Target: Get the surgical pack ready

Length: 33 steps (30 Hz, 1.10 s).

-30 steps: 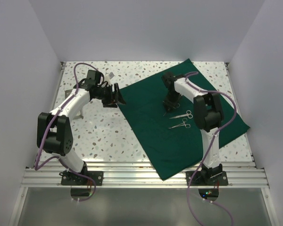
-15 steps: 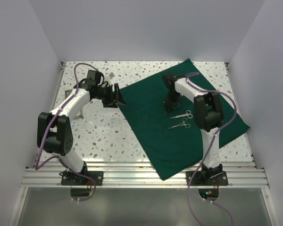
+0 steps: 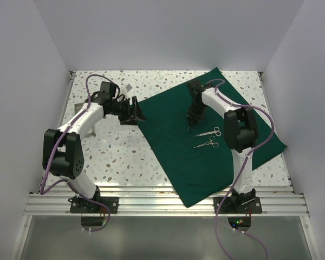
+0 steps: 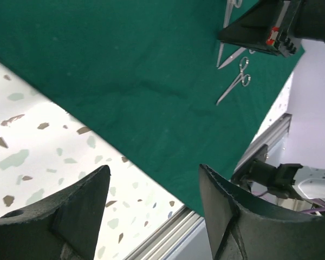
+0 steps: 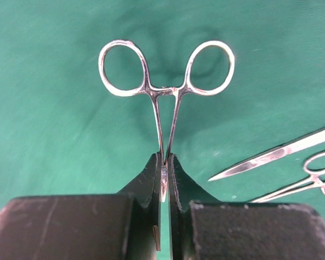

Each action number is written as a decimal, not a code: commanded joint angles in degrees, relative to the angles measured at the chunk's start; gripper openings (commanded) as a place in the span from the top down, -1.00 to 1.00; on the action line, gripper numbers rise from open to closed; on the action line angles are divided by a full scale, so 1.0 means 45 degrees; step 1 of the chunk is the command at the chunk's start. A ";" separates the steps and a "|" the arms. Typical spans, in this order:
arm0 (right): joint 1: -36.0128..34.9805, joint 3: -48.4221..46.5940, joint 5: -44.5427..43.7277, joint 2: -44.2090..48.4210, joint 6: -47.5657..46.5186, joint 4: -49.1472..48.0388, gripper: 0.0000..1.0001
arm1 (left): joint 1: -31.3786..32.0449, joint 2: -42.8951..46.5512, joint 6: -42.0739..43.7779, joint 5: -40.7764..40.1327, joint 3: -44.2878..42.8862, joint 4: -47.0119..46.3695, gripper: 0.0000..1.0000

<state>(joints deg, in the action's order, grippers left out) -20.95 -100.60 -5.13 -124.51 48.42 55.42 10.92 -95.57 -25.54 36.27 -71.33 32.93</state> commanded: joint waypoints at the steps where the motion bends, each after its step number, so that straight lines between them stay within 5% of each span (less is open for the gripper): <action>1: 0.0007 0.0338 0.2438 0.1592 -0.1734 -0.1545 1.00 | -0.0004 0.0066 -0.0807 0.1137 -0.0028 -0.1144 -0.42; 10: -0.0907 0.1536 0.5883 0.3019 -0.3258 -0.3624 1.00 | 0.0035 -0.0051 -0.4478 0.2760 0.0870 -0.4561 -0.49; 24: -0.3293 0.1320 0.6373 0.4191 -0.3827 -0.3995 1.00 | 0.1090 -0.0149 -0.5848 0.1706 0.0968 -0.4388 -0.42; 27: -0.3527 0.1202 0.6393 0.4270 -0.3905 -0.3897 1.00 | 0.1109 -0.0188 -0.5945 0.1413 0.1085 -0.4038 -0.34; 33: -0.3840 0.0929 0.6510 0.4270 -0.4140 -0.3897 1.00 | 0.1090 -0.0559 -0.5672 0.1120 0.0832 -0.3391 0.30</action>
<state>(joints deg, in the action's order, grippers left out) -37.10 -93.73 22.17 -108.84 31.77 39.29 15.88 -97.08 -51.57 42.68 -66.94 15.79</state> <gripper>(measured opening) 0.033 0.381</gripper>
